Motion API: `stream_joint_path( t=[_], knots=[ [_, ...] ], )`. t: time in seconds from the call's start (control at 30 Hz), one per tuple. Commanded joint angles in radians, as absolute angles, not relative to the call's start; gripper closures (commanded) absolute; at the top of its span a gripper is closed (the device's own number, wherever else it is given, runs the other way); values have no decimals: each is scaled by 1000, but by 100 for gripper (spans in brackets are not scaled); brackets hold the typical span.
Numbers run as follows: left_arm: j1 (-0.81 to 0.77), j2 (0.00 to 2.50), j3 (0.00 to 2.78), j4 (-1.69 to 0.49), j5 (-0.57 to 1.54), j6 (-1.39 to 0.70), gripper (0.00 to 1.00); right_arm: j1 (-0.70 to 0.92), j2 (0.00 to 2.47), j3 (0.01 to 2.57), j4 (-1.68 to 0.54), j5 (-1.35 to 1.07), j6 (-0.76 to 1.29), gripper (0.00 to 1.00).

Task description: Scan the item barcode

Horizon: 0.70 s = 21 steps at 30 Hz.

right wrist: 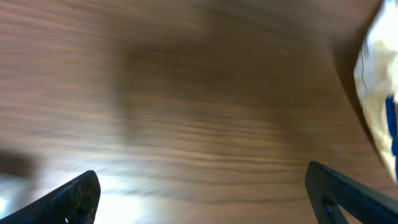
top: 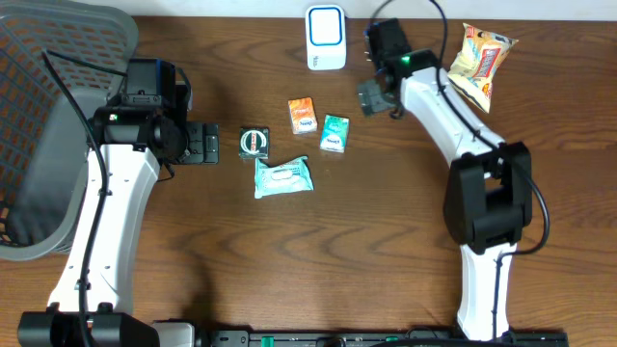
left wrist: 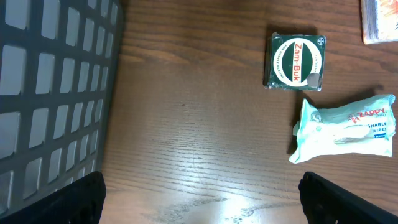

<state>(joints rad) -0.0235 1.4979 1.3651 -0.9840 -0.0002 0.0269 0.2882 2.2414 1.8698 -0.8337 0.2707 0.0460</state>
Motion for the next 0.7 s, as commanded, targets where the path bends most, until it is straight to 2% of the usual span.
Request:
stream_joint_path(
  t=[0.0,0.5,0.67],
  knots=[
    [-24,1504,1359,-985,-9,33,2,221,2272,1868,-831,282,112,1],
    [-24,1504,1359,-985,-9,33,2,68,2273,1868,-803,260,112,1],
    [-24,1504,1359,-985,-9,33,2,30,2270,1869,-786,386,112,1]
  ],
)
